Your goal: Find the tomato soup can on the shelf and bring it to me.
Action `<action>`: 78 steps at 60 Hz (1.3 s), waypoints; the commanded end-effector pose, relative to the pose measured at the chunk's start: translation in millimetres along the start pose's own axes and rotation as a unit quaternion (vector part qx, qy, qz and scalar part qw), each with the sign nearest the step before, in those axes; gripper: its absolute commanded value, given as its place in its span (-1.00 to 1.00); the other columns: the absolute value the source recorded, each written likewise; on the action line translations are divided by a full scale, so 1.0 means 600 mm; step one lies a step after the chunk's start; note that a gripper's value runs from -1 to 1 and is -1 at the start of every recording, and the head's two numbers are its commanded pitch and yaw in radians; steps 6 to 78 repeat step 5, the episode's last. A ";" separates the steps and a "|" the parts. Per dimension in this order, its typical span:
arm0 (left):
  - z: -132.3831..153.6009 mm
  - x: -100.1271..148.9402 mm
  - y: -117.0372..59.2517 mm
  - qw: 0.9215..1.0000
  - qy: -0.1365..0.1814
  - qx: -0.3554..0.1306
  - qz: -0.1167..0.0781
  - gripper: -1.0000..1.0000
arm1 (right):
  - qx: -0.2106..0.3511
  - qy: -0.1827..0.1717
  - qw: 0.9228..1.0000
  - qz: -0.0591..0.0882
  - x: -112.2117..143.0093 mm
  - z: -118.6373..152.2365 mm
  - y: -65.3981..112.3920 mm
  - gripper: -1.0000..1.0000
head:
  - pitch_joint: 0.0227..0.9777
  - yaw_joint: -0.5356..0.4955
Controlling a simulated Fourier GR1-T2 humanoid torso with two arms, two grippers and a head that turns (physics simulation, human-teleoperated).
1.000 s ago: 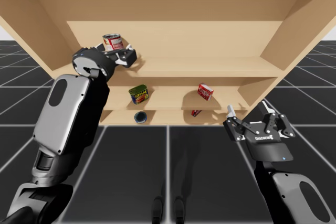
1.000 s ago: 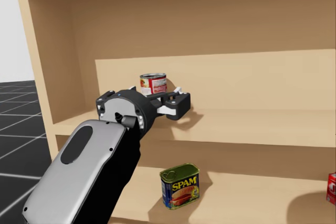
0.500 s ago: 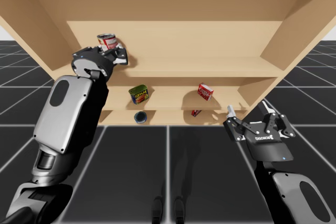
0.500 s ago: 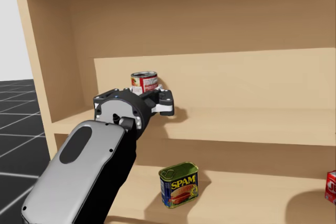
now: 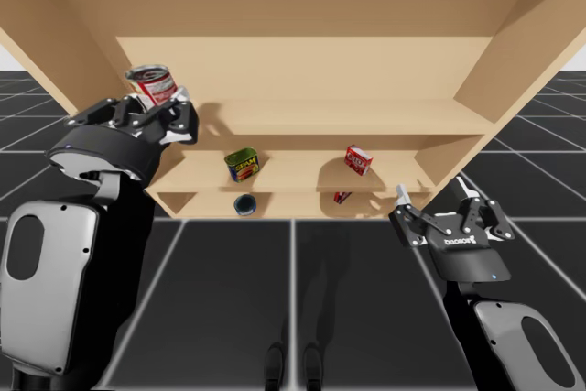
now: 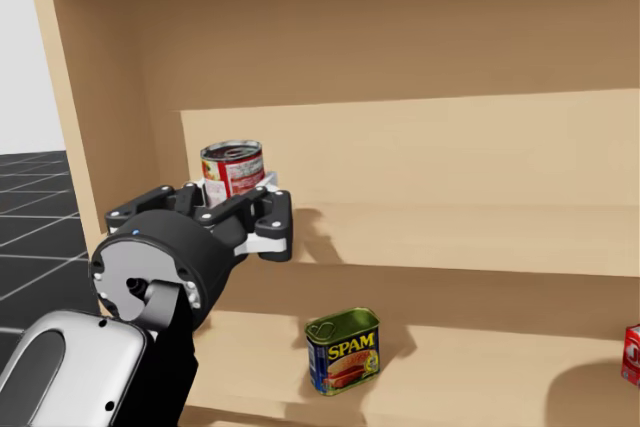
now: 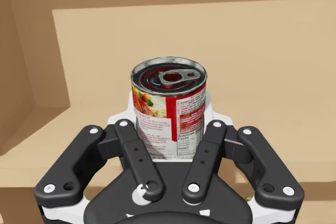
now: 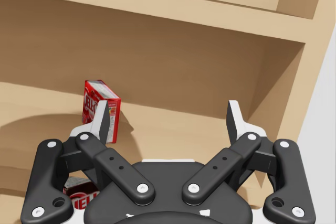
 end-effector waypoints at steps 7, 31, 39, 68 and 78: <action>0.075 0.039 -0.014 0.998 -0.016 -0.064 -0.020 0.92 | 0.000 0.000 1.000 0.003 -0.002 0.000 0.001 -1.00 | -0.48 0.55; 0.075 0.039 -0.014 0.998 -0.016 -0.064 -0.020 0.92 | 0.000 0.000 1.000 0.003 -0.002 0.000 0.001 -1.00 | -0.48 0.55; 0.075 0.039 -0.014 0.998 -0.016 -0.064 -0.020 0.92 | 0.000 0.000 1.000 0.003 -0.002 0.000 0.001 -1.00 | -0.48 0.55; 0.075 0.039 -0.014 0.998 -0.016 -0.064 -0.020 0.92 | 0.000 0.000 1.000 0.003 -0.002 0.000 0.001 -1.00 | -0.48 0.55; 0.075 0.039 -0.014 0.998 -0.016 -0.064 -0.020 0.92 | 0.000 0.000 1.000 0.003 -0.002 0.000 0.001 -1.00 | -0.48 0.55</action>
